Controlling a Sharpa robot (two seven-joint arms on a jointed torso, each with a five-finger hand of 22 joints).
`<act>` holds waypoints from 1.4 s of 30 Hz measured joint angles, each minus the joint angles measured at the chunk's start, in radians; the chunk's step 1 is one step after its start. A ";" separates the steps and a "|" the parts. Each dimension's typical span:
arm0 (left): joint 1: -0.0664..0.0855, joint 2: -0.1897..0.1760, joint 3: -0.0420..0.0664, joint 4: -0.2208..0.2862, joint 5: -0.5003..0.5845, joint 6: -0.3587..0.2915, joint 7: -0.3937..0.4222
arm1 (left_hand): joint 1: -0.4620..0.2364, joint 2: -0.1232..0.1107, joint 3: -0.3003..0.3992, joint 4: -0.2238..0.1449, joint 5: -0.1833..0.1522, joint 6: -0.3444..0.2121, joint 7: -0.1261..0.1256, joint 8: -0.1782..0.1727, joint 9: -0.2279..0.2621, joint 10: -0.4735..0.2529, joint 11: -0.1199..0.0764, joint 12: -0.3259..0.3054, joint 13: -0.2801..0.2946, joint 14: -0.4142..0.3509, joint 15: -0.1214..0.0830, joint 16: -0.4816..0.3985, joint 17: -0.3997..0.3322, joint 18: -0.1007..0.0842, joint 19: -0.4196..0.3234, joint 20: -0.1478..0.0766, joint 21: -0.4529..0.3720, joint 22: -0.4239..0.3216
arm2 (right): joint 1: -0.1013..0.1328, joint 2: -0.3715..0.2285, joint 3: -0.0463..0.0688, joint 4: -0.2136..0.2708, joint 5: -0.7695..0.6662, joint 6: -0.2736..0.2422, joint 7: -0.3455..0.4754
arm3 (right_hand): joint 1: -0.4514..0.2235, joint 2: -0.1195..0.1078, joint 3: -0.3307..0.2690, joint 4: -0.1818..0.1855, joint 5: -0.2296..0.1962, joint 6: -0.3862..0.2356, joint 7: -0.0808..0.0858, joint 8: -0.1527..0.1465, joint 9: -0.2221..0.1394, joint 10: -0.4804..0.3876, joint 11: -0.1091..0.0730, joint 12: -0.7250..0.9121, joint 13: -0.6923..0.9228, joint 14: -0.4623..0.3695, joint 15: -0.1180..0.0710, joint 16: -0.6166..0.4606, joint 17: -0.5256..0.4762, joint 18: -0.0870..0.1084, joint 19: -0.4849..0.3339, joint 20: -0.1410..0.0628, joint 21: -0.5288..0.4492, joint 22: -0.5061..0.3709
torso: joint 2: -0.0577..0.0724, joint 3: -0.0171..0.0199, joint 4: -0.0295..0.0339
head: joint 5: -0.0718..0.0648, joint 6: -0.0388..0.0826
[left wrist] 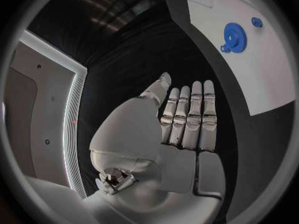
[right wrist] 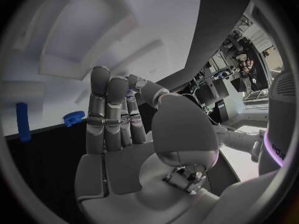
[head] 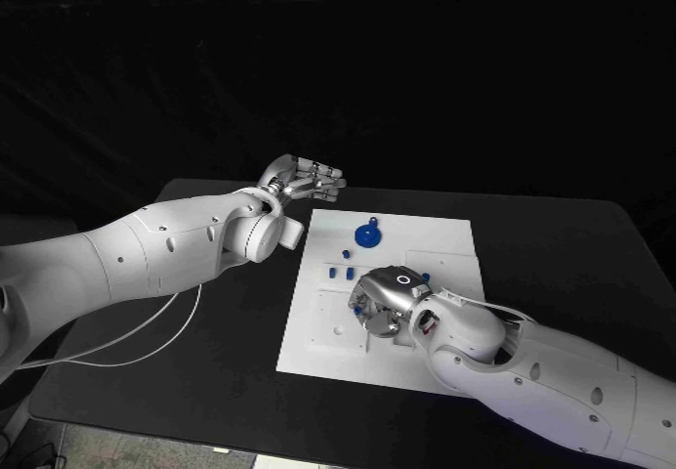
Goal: Assemble the parts on the task board
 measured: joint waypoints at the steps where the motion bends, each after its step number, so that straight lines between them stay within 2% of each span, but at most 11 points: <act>1: 0.000 0.000 0.000 0.000 0.000 0.000 0.000 | 0.000 0.000 0.000 0.000 0.000 0.000 0.000 0.000 0.000 0.000 0.000 0.000 0.000 0.000 0.000 0.000 0.000 0.000 0.000 0.000 0.000 0.000 | 0.000 -0.001 0.000 0.001 0.003 0.000 0.001 | -0.001 -0.005 -0.003 -0.003 0.001 -0.008 0.002 0.000 0.000 -0.012 0.004 0.004 0.001 -0.002 0.002 0.000 -0.001 0.000 0.001 0.001 -0.003 -0.001 | 0.000 0.0002 0.0000 | 0.000 0.000; 3: 0.000 -0.001 0.000 0.000 0.000 0.000 0.000 | 0.000 0.000 -0.003 0.003 0.000 0.000 0.000 0.000 0.000 0.000 0.000 0.000 0.000 0.000 0.000 0.000 0.000 0.000 0.000 0.000 0.000 0.000 | 0.000 -0.002 0.000 0.001 0.010 -0.001 0.002 | 0.004 -0.013 -0.012 -0.002 0.005 -0.015 0.003 0.000 0.000 -0.035 0.014 0.003 -0.004 -0.002 0.002 0.000 -0.003 0.002 0.004 0.004 -0.006 -0.004 | 0.000 0.0005 -0.0001 | 0.000 0.000; 11: 0.000 -0.003 0.000 0.001 0.000 0.001 0.000 | 0.000 0.000 -0.004 0.004 0.000 0.000 0.000 0.000 0.000 0.000 0.000 0.000 0.000 0.000 0.000 0.000 0.000 0.000 0.000 0.000 0.000 -0.001 | -0.001 -0.012 -0.001 0.005 0.038 -0.015 0.008 | 0.005 -0.025 -0.067 0.002 0.014 -0.037 0.003 0.000 0.000 -0.072 0.026 0.002 -0.004 -0.007 0.007 0.000 -0.015 0.002 0.004 0.010 -0.014 -0.023 | 0.000 0.0011 -0.0002 | -0.001 0.000; 21: 0.000 -0.006 0.000 0.002 0.000 0.004 -0.001 | 0.000 0.000 -0.012 0.012 0.000 0.000 0.000 0.000 0.000 -0.004 -0.004 0.000 0.000 0.000 0.000 0.000 0.000 0.000 0.000 0.000 0.000 -0.005 | -0.003 -0.045 -0.002 0.023 0.065 -0.057 0.011 | 0.005 -0.025 -0.077 0.006 0.014 -0.040 0.000 0.000 0.000 -0.075 0.022 0.002 -0.004 -0.007 0.007 0.000 -0.020 0.016 0.000 0.014 -0.014 -0.037 | 0.000 0.0012 -0.0010 | -0.005 0.002; 23: 0.000 -0.007 0.000 0.002 0.000 0.005 -0.001 | 0.000 0.000 -0.012 0.012 0.000 0.000 0.000 0.000 0.000 -0.004 -0.004 0.000 0.000 0.000 0.000 0.000 0.000 0.000 0.000 0.000 0.000 -0.005 | -0.003 -0.055 0.003 0.033 0.070 -0.065 0.010 | 0.005 -0.025 -0.077 0.006 0.014 -0.040 0.000 0.000 0.000 -0.075 0.022 0.002 -0.004 -0.007 0.007 0.000 -0.020 0.016 0.000 0.014 -0.014 -0.039 | 0.000 0.0012 -0.0011 | -0.006 0.004; 26: 0.000 -0.008 0.000 0.002 0.000 0.006 -0.002 | 0.000 0.000 -0.014 0.014 0.000 0.000 0.000 0.000 0.000 -0.004 -0.004 0.000 0.000 0.000 0.000 0.000 0.000 0.000 0.000 0.000 0.000 -0.007 | -0.003 -0.076 0.020 0.052 0.081 -0.078 0.010 | 0.006 -0.025 -0.081 0.019 0.014 -0.040 0.000 0.000 0.000 -0.071 0.018 0.002 -0.004 -0.007 0.007 0.002 -0.022 0.016 0.000 0.014 -0.011 -0.047 | 0.000 0.0011 -0.0012 | -0.009 0.006; 30: 0.000 -0.009 0.000 0.002 0.000 0.008 -0.002 | 0.000 0.000 -0.014 0.014 0.000 0.000 0.000 0.000 0.000 -0.004 -0.004 0.000 0.000 0.008 0.000 0.000 0.000 0.000 0.000 0.000 0.000 -0.007 | -0.003 -0.107 0.053 0.076 0.101 -0.089 0.010 | 0.005 -0.025 -0.090 0.032 0.014 -0.040 0.000 0.000 0.000 -0.065 0.019 0.002 -0.004 -0.007 0.007 0.004 -0.023 0.016 0.000 0.014 -0.007 -0.056 | -0.001 0.0005 -0.0015 | -0.014 0.011; 34: 0.000 -0.013 0.000 0.003 0.000 0.010 -0.002 | 0.000 0.000 -0.014 0.014 0.000 0.000 0.000 0.000 0.000 -0.004 -0.004 0.000 0.000 0.008 0.000 0.000 0.000 0.000 0.000 0.000 0.004 -0.007 | -0.002 -0.145 0.100 0.105 0.130 -0.089 0.013 | 0.005 -0.025 -0.094 0.042 0.014 -0.051 0.001 0.000 0.000 -0.063 0.017 0.002 -0.004 -0.007 0.007 0.009 -0.024 0.015 0.000 0.014 -0.002 -0.065 | -0.001 0.0005 -0.0022 | -0.018 0.015; 37: 0.000 -0.015 0.000 0.004 0.000 0.012 -0.002 | 0.000 0.000 -0.014 0.014 0.000 0.000 0.000 0.000 0.000 -0.004 -0.004 0.000 0.000 0.008 0.000 0.000 0.000 0.000 0.000 0.000 0.004 -0.008 | -0.001 -0.178 0.132 0.124 0.152 -0.075 0.020 | 0.005 -0.025 -0.099 0.047 0.014 -0.069 -0.008 0.000 -0.001 -0.063 0.017 0.002 -0.004 -0.007 0.007 0.009 -0.024 0.015 0.000 0.014 0.004 -0.069 | -0.001 0.0011 -0.0023 | -0.020 0.019; 39: 0.000 -0.016 0.000 0.004 0.000 0.012 -0.002 | 0.000 0.000 -0.014 0.014 0.000 0.000 0.000 0.000 0.000 -0.004 -0.004 0.000 0.000 0.008 0.000 0.000 0.000 0.000 0.000 0.000 0.004 -0.008 | 0.001 -0.190 0.143 0.129 0.161 -0.066 0.023 | 0.005 -0.025 -0.102 0.050 0.018 -0.076 -0.008 0.000 -0.001 -0.063 0.017 0.002 -0.004 -0.007 0.007 0.009 -0.024 0.015 0.000 0.014 0.004 -0.070 | -0.001 0.0011 -0.0029 | -0.021 0.020; 42: 0.000 -0.019 0.000 0.005 0.000 0.013 -0.002 | 0.000 0.000 -0.014 0.014 0.000 0.000 0.000 0.000 0.000 -0.004 -0.004 0.000 0.000 0.008 0.000 0.000 0.000 0.000 0.000 0.000 0.004 -0.008 | 0.006 -0.215 0.164 0.136 0.181 -0.038 0.030 | 0.005 -0.025 -0.120 0.045 0.022 -0.084 -0.010 0.000 -0.001 -0.063 0.017 0.002 -0.004 -0.007 0.007 0.013 -0.026 0.015 0.000 0.014 0.009 -0.076 | -0.001 0.0016 -0.0035 | -0.024 0.023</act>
